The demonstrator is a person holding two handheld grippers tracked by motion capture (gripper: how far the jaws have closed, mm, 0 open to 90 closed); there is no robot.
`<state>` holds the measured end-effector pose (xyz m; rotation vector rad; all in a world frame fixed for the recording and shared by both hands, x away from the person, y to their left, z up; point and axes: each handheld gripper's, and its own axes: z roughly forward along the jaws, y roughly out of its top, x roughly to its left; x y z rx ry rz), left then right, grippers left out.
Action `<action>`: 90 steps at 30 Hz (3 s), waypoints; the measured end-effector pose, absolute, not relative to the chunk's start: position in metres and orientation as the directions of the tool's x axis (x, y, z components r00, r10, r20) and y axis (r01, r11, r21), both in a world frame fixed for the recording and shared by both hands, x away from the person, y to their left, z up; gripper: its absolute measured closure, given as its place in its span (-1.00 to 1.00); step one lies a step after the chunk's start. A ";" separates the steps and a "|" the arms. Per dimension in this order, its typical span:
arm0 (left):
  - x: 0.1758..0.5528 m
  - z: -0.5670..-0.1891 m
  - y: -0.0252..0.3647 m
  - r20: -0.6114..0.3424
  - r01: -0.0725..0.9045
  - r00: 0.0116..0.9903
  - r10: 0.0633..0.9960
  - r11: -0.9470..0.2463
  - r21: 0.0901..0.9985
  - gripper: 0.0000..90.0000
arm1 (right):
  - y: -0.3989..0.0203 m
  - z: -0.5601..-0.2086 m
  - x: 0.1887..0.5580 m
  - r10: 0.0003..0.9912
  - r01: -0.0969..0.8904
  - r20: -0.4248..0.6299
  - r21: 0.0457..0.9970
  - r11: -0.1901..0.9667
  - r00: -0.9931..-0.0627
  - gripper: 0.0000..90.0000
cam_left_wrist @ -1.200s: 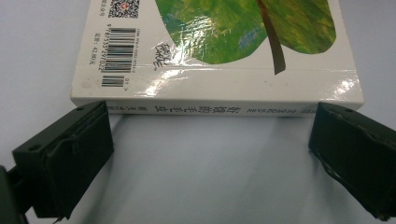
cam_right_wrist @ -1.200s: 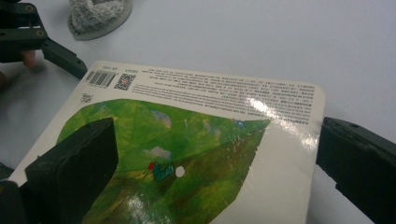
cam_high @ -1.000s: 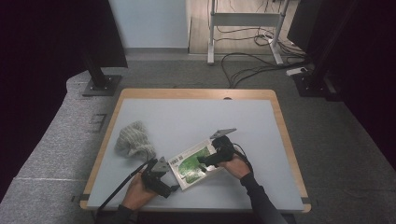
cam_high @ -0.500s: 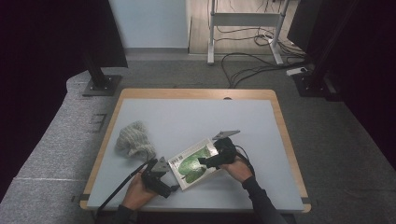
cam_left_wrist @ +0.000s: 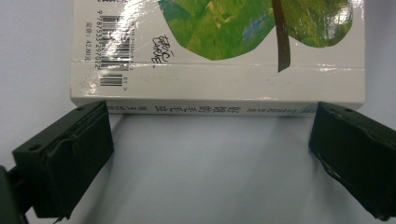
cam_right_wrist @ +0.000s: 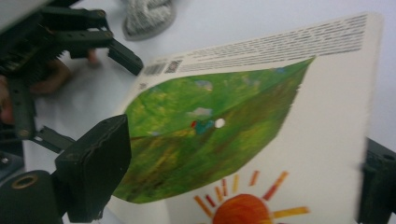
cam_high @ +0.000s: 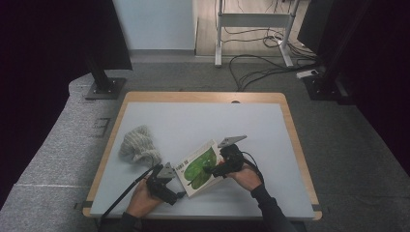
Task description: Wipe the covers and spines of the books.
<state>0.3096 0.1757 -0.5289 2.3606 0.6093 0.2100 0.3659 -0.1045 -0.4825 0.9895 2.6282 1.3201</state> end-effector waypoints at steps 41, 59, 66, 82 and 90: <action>0.309 -0.519 0.181 -0.100 0.466 0.837 0.538 -0.605 0.646 -1.00 | -0.112 -0.475 0.372 0.396 0.383 0.138 0.655 0.651 -0.908 -0.24; 0.315 -0.515 0.179 -0.134 0.478 0.835 0.533 -0.584 0.656 -1.00 | -0.122 -0.480 0.358 0.401 0.368 0.114 0.670 0.645 -0.909 -0.20; 0.318 -0.516 0.175 -0.138 0.480 0.839 0.527 -0.595 0.645 -1.00 | -0.127 -0.482 0.352 0.402 0.369 0.113 0.668 0.646 -0.909 -0.17; 0.325 -0.515 0.163 -0.154 0.472 0.854 0.497 -0.615 0.632 -1.00 | -0.138 -0.493 0.345 0.411 0.384 0.131 0.679 0.626 -0.902 -0.14; 0.329 -0.515 0.156 -0.178 0.473 0.860 0.479 -0.616 0.630 -0.97 | -0.142 -0.498 0.345 0.414 0.399 0.153 0.684 0.611 -0.897 -0.13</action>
